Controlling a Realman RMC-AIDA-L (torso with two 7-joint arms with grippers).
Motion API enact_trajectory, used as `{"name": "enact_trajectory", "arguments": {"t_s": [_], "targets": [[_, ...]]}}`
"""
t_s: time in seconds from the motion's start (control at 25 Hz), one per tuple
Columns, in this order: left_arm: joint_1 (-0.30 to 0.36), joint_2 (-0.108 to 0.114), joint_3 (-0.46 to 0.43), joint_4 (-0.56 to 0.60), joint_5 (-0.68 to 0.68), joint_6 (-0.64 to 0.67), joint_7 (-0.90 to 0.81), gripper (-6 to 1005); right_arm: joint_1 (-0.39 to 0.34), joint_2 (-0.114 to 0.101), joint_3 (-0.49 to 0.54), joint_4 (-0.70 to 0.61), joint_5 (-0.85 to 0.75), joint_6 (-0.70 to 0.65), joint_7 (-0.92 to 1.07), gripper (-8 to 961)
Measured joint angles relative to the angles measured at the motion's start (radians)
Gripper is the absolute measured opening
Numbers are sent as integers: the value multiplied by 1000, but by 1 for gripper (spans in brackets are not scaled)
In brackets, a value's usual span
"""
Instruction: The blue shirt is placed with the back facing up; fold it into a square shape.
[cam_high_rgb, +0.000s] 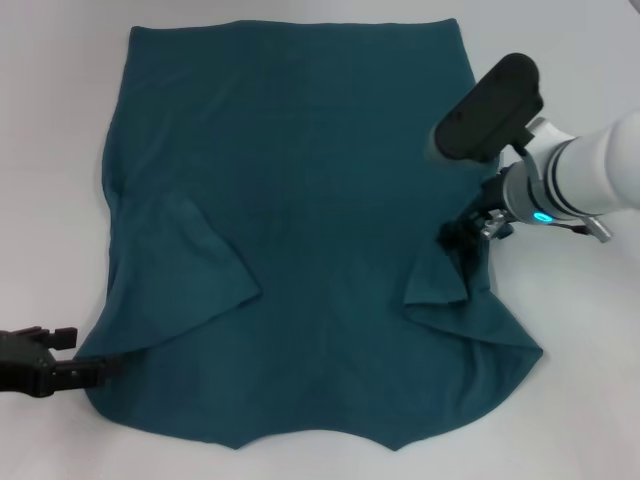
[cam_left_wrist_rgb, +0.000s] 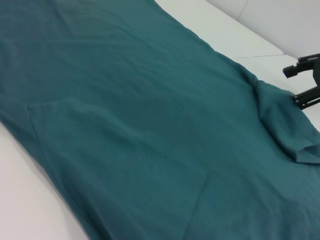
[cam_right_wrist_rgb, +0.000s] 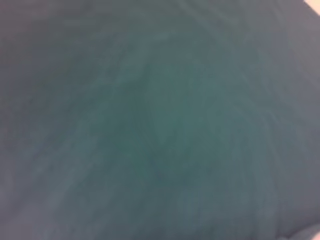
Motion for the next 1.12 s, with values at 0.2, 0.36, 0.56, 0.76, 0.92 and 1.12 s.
{"name": "enact_trajectory", "arguments": {"t_s": [0.2, 0.36, 0.56, 0.76, 0.92, 1.12], "targets": [[2, -2, 0, 0, 0, 1, 0, 935, 40, 5, -66, 59, 5, 104, 0, 925], [4, -4, 0, 0, 0, 4, 0, 934, 66, 7, -103, 86, 38, 145, -5, 924], [9, -6, -4, 0, 0, 8, 0, 934, 94, 8, -152, 111, 110, 189, -32, 924], [16, -6, -10, 0, -7, 9, 0, 935, 89, 7, -149, 98, 176, 226, -42, 924], [17, -3, -33, 3, -9, 12, -1, 935, 67, -1, -122, 54, 240, 217, -49, 924], [18, 5, -60, 28, -1, 7, -92, 935, 60, -5, -75, 7, 236, 132, -65, 924]]}}
